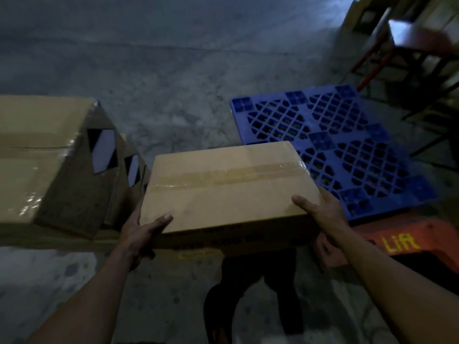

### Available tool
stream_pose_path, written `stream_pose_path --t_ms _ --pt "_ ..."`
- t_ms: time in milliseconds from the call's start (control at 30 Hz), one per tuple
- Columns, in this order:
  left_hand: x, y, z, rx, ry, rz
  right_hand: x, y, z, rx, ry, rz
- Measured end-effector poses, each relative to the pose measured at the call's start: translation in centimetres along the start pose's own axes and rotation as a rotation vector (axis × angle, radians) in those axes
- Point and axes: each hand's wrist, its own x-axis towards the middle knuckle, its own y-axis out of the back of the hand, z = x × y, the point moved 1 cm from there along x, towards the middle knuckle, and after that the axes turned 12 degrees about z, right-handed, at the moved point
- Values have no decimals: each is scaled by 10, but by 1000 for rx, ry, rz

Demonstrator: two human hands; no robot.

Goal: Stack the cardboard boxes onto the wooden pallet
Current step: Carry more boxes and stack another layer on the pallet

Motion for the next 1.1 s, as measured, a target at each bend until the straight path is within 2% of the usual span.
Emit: stream_pose_path --t_ms 200,433,600,700,867,1000,1100 --pt "-130 23 -12 -118 -131 183 -51 56 -19 64 193 -99" --pt "-323 66 -81 -266 -213 390 -143 122 -10 70 377 -289" --pt "-440 121 -141 -319 -194 611 -245 135 -31 14 523 -561" --pt "-500 164 -176 -404 -163 766 -308 120 -38 56 528 -732" --pt "-575 240 -233 -436 -123 938 -406 55 -41 5 532 -868" --pt "-624 305 -297 -434 -119 1016 -508 9 -38 -22 572 -997" --pt "-654 344 -349 -476 -38 1042 -570 -25 -20 -84 576 -1029"
